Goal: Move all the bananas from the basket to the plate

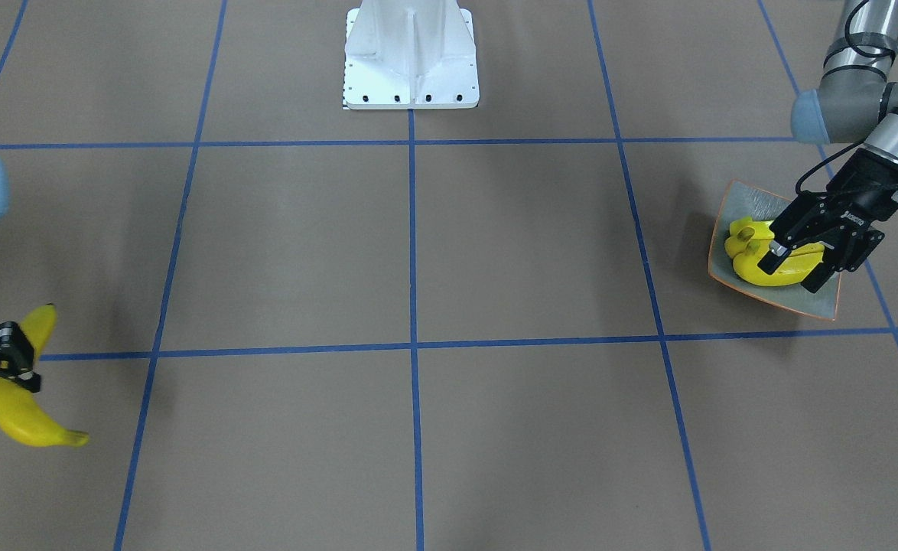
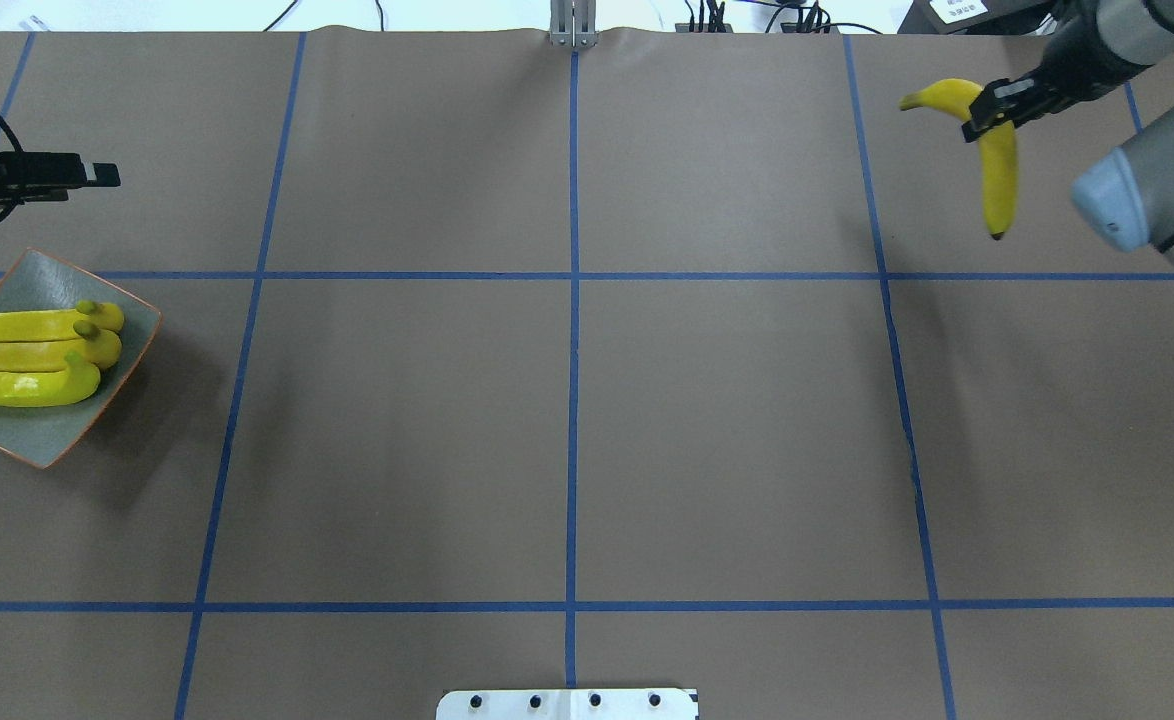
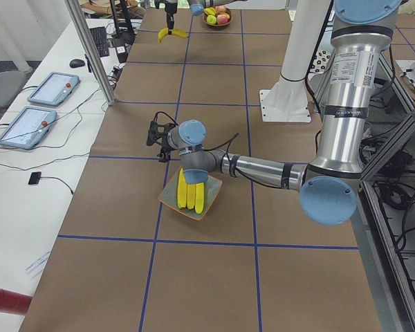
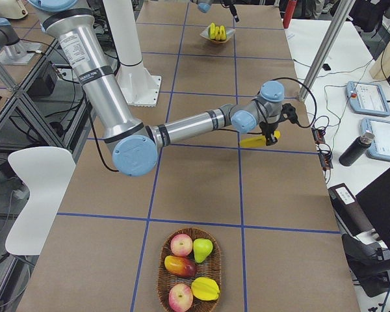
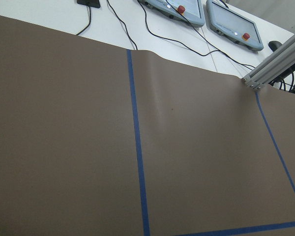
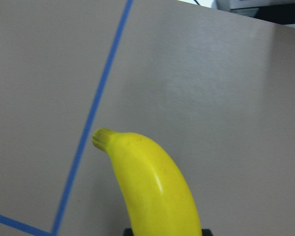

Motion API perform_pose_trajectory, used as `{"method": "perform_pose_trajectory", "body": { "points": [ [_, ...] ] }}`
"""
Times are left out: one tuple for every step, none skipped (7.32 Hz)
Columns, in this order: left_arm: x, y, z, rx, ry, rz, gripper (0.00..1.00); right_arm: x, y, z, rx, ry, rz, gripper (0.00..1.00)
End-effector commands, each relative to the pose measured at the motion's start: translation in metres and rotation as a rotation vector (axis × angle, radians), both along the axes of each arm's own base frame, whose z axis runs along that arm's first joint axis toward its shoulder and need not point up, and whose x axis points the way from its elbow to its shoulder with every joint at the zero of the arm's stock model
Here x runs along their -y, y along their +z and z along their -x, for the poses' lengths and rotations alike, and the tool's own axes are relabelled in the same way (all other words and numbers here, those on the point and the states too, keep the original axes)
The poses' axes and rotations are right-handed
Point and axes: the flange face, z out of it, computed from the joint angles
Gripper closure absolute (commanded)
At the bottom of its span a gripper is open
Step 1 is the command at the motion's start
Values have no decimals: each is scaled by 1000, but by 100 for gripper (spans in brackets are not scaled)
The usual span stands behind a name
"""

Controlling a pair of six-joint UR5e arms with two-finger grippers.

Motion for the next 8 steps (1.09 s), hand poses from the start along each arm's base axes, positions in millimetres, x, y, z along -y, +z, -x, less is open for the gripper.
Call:
{"method": "perform_pose_trajectory", "body": {
  "points": [
    [12, -24, -15, -50, 3, 10, 1, -44, -73, 129, 156, 131, 34, 100],
    [16, -39, -26, -86, 11, 25, 1, -62, -105, 171, 226, 178, 38, 100],
    [20, -59, -37, -137, 15, 48, 1, -73, -150, 202, 284, 215, 53, 100],
    [26, -90, -52, -214, 23, 84, 1, -84, -210, 240, 357, 309, 67, 100],
    [32, -122, -66, -291, 34, 127, 1, -101, -251, 270, 403, 348, 52, 100],
    [33, -149, -82, -354, 55, 165, 1, -119, -277, 291, 434, 351, 45, 100],
    [29, -171, -100, -408, 85, 206, 1, -135, -302, 309, 465, 391, 34, 100],
    [29, -189, -106, -450, 95, 230, 1, -148, -322, 319, 487, 401, 11, 100]
  ]
}}
